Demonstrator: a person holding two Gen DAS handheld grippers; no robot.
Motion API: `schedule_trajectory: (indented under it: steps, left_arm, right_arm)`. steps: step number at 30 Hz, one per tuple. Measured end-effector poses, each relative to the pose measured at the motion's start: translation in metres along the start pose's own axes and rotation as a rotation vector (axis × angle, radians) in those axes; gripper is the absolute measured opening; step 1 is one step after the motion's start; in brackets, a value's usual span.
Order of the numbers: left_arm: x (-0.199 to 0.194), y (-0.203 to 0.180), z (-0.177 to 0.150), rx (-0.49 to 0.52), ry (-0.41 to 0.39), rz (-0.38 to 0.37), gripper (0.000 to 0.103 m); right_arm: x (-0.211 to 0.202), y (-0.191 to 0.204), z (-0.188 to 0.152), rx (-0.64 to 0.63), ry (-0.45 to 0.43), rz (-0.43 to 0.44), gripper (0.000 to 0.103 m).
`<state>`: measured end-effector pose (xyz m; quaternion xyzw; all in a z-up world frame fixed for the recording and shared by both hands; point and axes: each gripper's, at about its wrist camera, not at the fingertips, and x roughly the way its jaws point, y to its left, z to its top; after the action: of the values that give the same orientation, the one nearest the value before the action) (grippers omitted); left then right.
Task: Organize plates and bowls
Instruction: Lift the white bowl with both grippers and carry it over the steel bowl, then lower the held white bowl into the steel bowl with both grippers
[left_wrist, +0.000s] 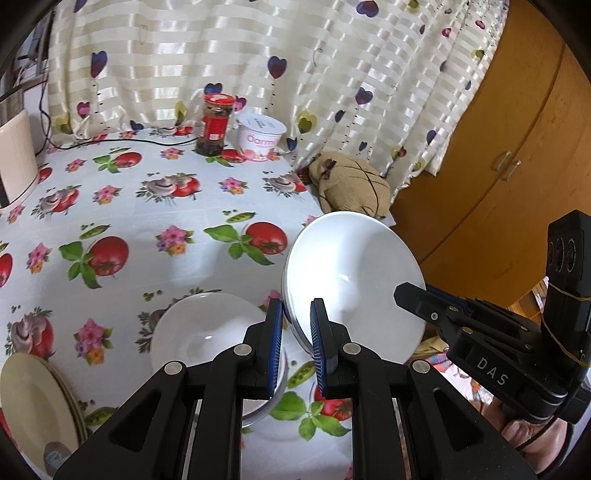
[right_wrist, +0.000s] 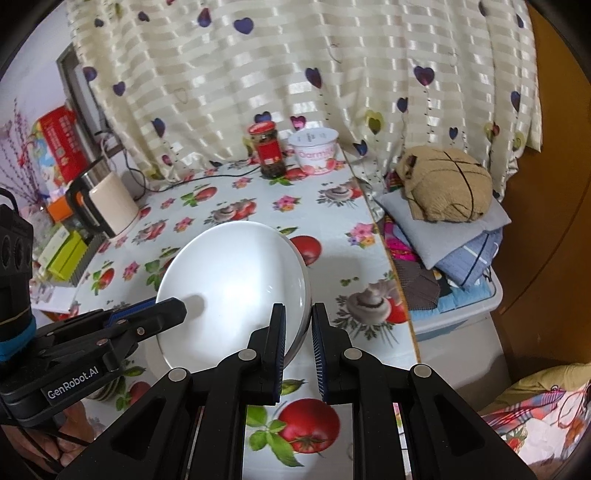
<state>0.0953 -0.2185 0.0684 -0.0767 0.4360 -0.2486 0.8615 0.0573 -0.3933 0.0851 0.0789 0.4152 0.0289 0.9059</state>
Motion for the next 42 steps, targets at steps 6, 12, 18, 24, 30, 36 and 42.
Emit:
schedule_trajectory:
  steps: [6,12,18,24,30,36,42]
  left_arm:
    - [-0.010,0.013,-0.005,-0.024,-0.011,0.021,0.016]
    - [-0.017,0.025,-0.011,-0.045,-0.014,0.045,0.016]
    - [-0.020,0.038,-0.015,-0.069,-0.003,0.070,0.016]
    - [-0.018,0.049,-0.020,-0.092,0.016,0.101,0.016]
    - [-0.015,0.059,-0.023,-0.110,0.036,0.116,0.016]
    - [-0.008,0.065,-0.025,-0.123,0.065,0.135,0.016]
    - [-0.003,0.070,-0.028,-0.135,0.089,0.145,0.016]
  right_arm:
    - [0.003,0.018,0.000,-0.027,0.009,0.019,0.014]
    - [0.009,0.032,-0.001,-0.050,0.023,0.043,0.014]
    - [0.016,0.044,-0.003,-0.067,0.043,0.065,0.014]
    - [0.028,0.054,-0.005,-0.084,0.072,0.083,0.014]
    - [0.041,0.063,-0.008,-0.098,0.104,0.093,0.014]
    - [0.053,0.068,-0.009,-0.108,0.131,0.097,0.014]
    - [0.062,0.071,-0.012,-0.114,0.160,0.100,0.014]
